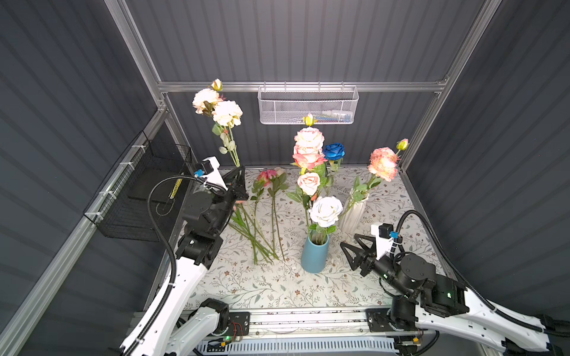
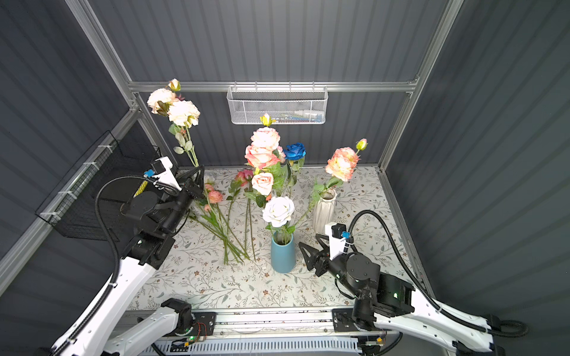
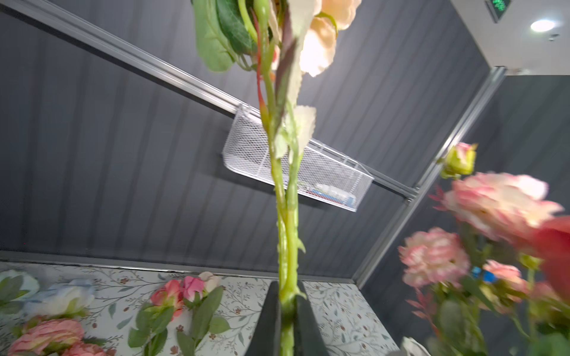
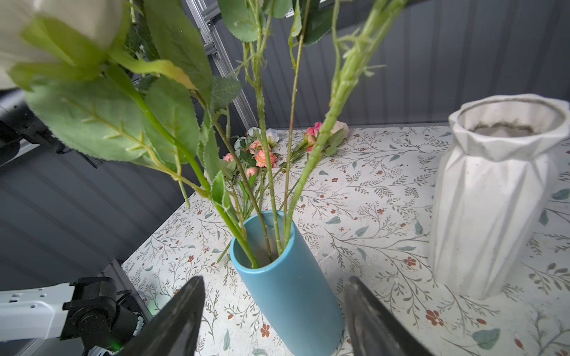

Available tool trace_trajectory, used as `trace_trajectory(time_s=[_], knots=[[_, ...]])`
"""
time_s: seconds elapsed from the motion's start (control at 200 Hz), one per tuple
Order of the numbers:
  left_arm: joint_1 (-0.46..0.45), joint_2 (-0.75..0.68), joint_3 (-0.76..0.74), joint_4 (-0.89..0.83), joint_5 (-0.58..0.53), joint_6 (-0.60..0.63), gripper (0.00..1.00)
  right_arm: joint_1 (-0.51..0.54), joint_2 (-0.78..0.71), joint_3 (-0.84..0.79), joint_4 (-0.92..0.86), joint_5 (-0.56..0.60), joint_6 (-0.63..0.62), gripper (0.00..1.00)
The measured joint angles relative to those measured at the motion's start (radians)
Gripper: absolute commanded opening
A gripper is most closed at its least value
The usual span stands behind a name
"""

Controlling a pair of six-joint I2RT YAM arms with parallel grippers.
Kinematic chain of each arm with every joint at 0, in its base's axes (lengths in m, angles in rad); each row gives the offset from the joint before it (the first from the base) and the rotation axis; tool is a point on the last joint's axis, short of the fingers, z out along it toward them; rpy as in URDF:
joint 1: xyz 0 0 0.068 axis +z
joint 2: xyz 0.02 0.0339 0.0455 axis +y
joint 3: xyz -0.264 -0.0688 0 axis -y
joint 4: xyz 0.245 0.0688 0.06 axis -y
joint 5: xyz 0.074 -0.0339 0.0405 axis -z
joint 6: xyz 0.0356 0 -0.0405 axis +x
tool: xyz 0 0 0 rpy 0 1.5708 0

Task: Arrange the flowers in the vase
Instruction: 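Lift the white rose stem high above the pile with the left gripper, then move the right gripper toward the held stem while the left holds it up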

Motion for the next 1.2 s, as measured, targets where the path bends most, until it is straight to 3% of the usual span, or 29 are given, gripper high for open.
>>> trace_trajectory(time_s=[0.25,0.45,0.565,0.815,1.201], knots=[[0.0,-0.163,0.0,-0.097,0.259,-0.044,0.0,0.0,-0.02,0.044,-0.01,-0.077,-0.023,0.71],[0.0,-0.253,0.002,-0.117,0.396,-0.075,0.0,0.001,0.045,0.186,-0.037,-0.27,-0.066,0.7],[0.0,-0.275,0.023,-0.116,0.433,-0.091,0.0,0.039,0.166,0.322,-0.037,-0.384,-0.091,0.71],[0.0,-0.265,0.049,-0.049,0.509,-0.159,0.0,0.18,0.503,0.647,-0.057,-0.507,-0.159,0.74],[0.0,-0.215,0.036,0.242,0.646,-0.376,0.0,0.151,0.936,1.076,-0.108,-0.629,-0.177,0.73]])
